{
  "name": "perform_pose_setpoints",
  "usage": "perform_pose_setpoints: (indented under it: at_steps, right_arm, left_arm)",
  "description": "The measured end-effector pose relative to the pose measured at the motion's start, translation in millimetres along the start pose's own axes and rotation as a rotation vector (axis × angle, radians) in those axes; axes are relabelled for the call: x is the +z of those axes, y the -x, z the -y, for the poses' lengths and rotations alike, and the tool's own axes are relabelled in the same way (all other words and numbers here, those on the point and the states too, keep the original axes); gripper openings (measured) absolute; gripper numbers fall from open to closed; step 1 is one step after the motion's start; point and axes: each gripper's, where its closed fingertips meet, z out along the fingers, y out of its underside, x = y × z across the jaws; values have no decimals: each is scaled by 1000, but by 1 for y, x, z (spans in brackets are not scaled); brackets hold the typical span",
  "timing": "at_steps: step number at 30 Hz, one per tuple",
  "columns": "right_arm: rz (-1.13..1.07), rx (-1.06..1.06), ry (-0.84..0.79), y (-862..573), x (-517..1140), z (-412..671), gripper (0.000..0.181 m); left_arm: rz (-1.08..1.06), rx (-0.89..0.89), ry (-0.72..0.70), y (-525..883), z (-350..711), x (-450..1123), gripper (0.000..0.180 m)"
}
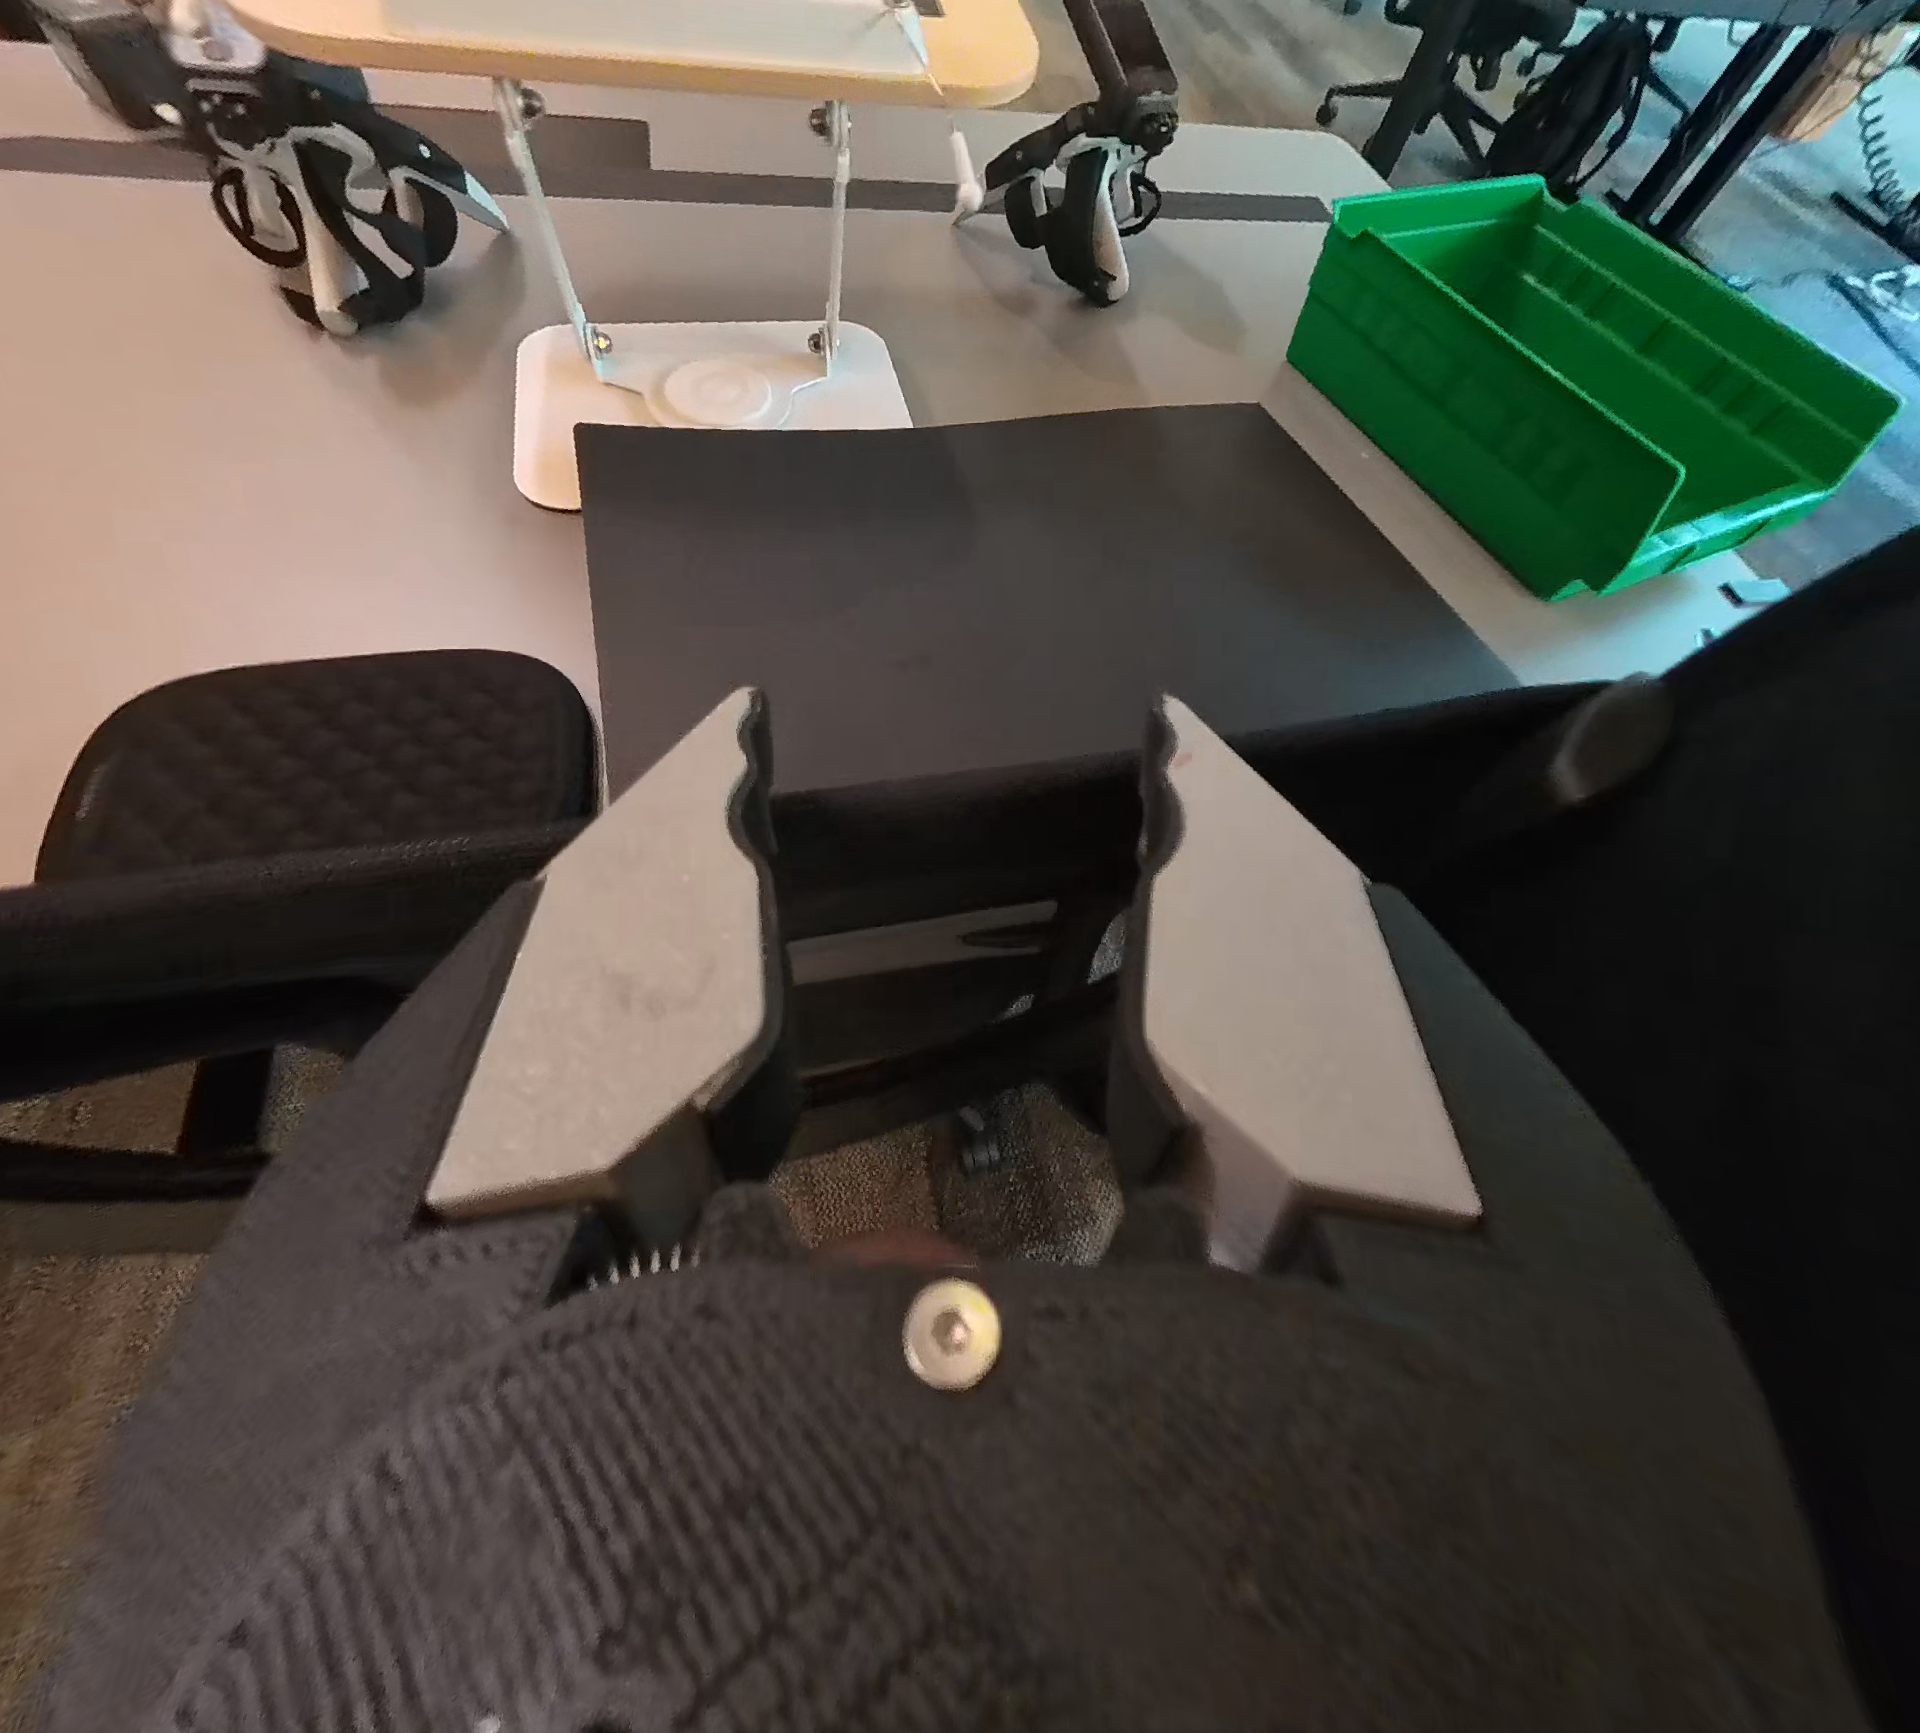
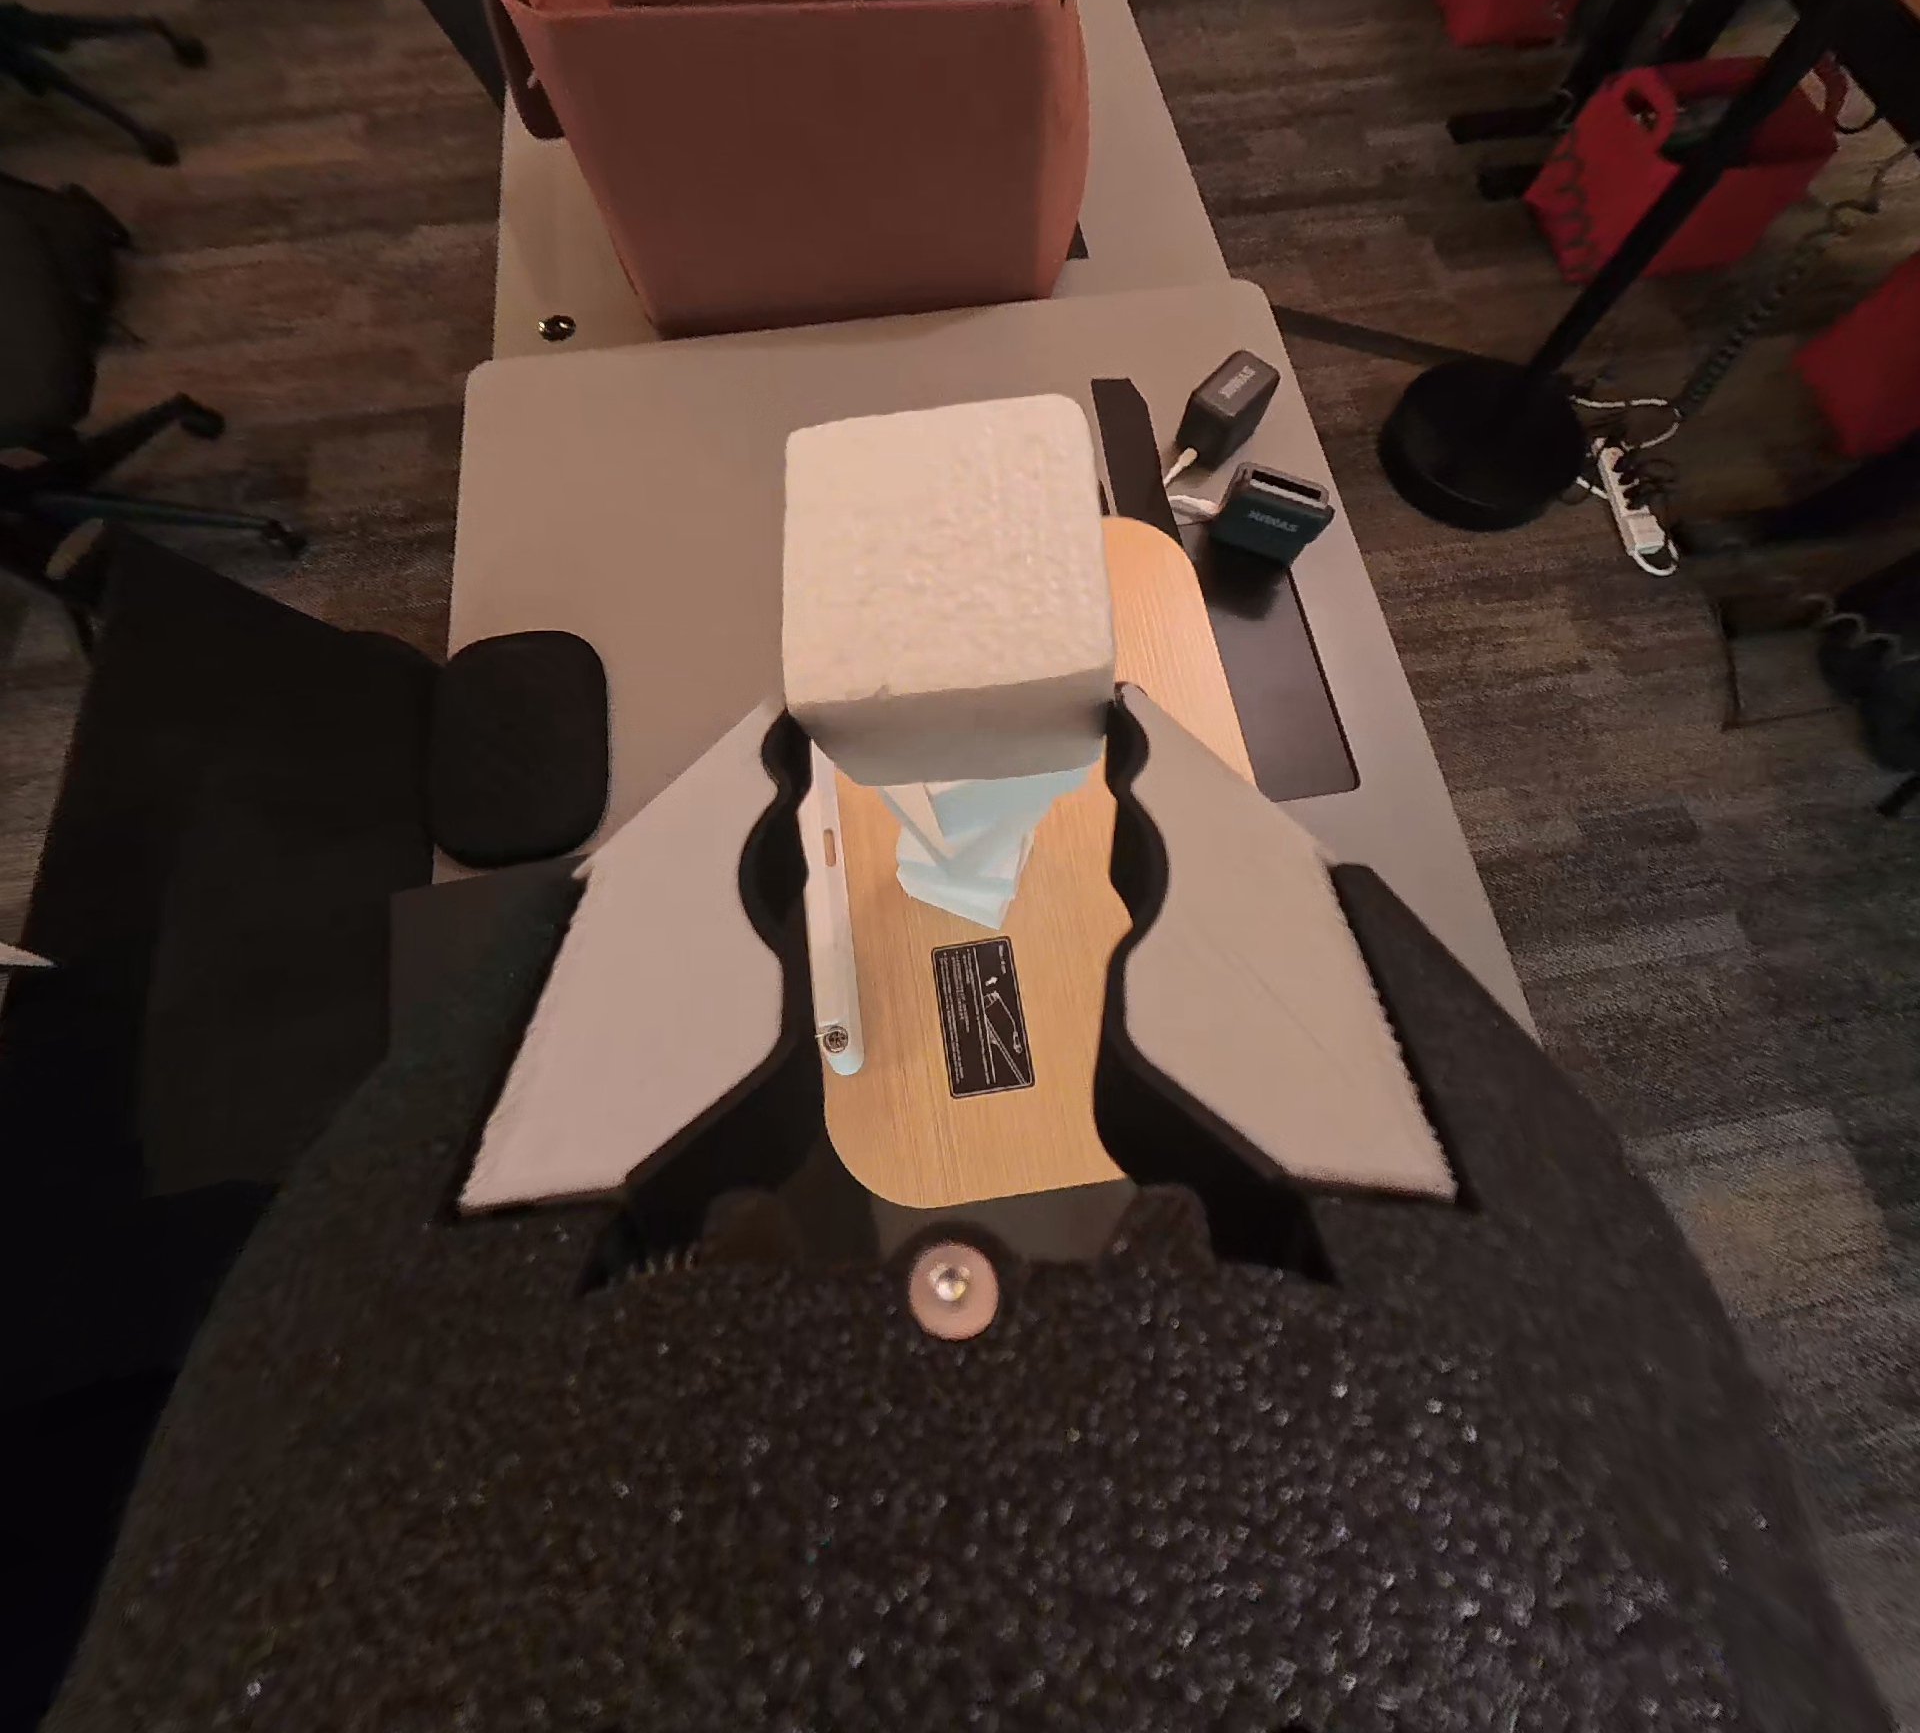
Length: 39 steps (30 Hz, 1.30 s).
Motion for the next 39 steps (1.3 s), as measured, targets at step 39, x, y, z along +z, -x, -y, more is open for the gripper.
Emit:
perform_pose_setpoints:
  at_steps: [39]
  right_arm:
    - [-2, 8, 132, -11, 47, -28, 64]
  left_arm:
    - [78, -80, 19, 2, -16, -22, 69]
